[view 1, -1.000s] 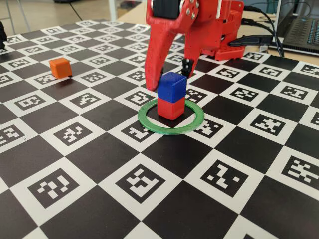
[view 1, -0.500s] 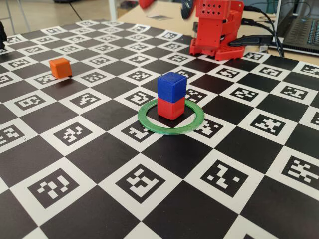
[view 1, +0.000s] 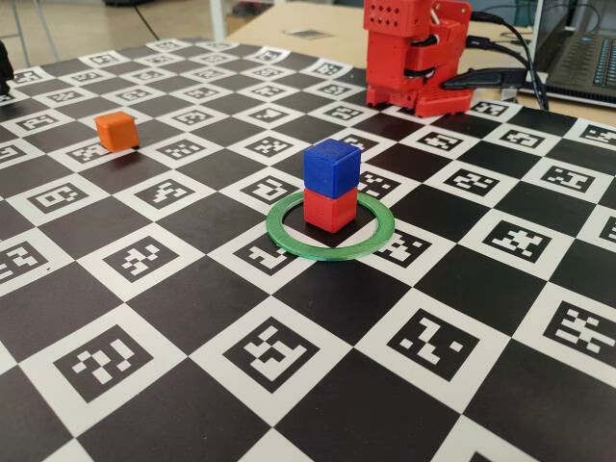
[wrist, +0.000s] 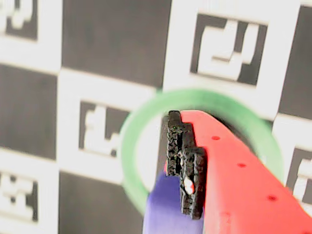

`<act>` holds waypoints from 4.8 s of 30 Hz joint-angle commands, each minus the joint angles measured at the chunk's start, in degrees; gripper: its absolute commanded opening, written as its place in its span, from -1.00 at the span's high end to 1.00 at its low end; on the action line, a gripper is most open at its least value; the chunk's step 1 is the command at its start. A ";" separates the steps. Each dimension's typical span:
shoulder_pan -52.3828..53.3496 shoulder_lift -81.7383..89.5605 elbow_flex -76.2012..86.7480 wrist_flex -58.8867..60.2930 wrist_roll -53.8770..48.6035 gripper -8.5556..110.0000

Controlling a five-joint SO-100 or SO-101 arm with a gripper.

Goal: Grab the red cube then put it in the green circle then put the blue cube on top and finally the orange cube on top

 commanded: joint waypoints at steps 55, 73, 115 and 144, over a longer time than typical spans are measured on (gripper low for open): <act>18.72 -22.94 -5.19 -11.25 -16.87 0.02; 20.39 -32.17 -5.27 -14.77 -16.79 0.00; 18.28 -41.48 -3.78 -24.61 -12.66 0.01; 18.37 -42.28 -7.65 -27.77 -2.64 0.02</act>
